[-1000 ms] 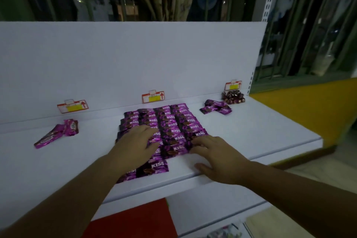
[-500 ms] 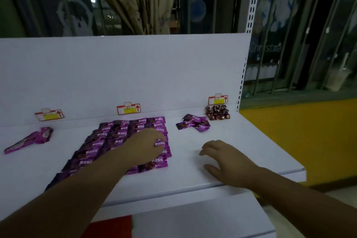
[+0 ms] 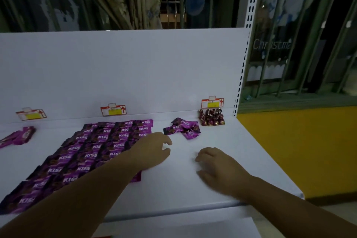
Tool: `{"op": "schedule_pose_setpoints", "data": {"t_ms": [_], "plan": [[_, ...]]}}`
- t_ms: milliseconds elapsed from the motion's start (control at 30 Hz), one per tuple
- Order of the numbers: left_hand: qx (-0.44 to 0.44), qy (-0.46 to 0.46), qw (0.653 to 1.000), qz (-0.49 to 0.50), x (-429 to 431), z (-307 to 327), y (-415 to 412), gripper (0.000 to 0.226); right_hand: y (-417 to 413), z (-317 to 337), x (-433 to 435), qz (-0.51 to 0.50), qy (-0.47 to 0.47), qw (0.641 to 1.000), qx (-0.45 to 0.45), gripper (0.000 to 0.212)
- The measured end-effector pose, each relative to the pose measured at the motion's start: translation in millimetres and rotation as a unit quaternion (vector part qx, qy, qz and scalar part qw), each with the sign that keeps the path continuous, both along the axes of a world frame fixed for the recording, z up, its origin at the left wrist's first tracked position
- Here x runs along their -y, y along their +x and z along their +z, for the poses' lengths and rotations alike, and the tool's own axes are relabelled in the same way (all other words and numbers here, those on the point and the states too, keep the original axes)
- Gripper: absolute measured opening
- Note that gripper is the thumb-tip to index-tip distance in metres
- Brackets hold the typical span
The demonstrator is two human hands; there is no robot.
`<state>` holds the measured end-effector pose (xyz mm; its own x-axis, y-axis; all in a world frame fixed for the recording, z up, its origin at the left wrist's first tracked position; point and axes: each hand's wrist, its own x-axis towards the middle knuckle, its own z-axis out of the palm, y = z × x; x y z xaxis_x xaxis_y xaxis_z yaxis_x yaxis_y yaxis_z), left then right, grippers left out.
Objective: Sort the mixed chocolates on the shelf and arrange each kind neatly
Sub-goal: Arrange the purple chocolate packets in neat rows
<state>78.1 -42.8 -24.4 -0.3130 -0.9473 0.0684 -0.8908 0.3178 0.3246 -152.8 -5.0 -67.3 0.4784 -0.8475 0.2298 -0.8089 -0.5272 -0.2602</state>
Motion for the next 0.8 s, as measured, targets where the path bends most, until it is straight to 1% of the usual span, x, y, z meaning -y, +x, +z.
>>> {"op": "schedule_pose_setpoints", "data": {"t_ms": [200,333,500,567,667,800], "plan": [[-0.020,0.001,0.999,0.026,47,-6,-13,0.036,9,3,46,-0.076,0.016,0.997,-0.002,0.049],[-0.026,0.009,0.999,0.026,74,-9,-12,0.034,18,3,71,-0.104,0.002,0.994,-0.015,0.051],[-0.034,0.021,0.999,0.001,103,-4,-9,0.042,20,1,83,-0.099,-0.014,0.994,-0.037,0.045],[-0.016,0.030,0.999,-0.006,113,-3,-9,0.050,18,-1,85,-0.104,-0.015,0.994,-0.021,0.038],[-0.008,0.043,0.999,-0.003,122,-7,-8,0.053,15,-6,89,-0.137,-0.017,0.990,0.025,0.029],[-0.029,0.051,0.998,-0.015,127,-10,-4,0.055,14,-11,95,-0.176,-0.018,0.983,0.049,0.028]]}}
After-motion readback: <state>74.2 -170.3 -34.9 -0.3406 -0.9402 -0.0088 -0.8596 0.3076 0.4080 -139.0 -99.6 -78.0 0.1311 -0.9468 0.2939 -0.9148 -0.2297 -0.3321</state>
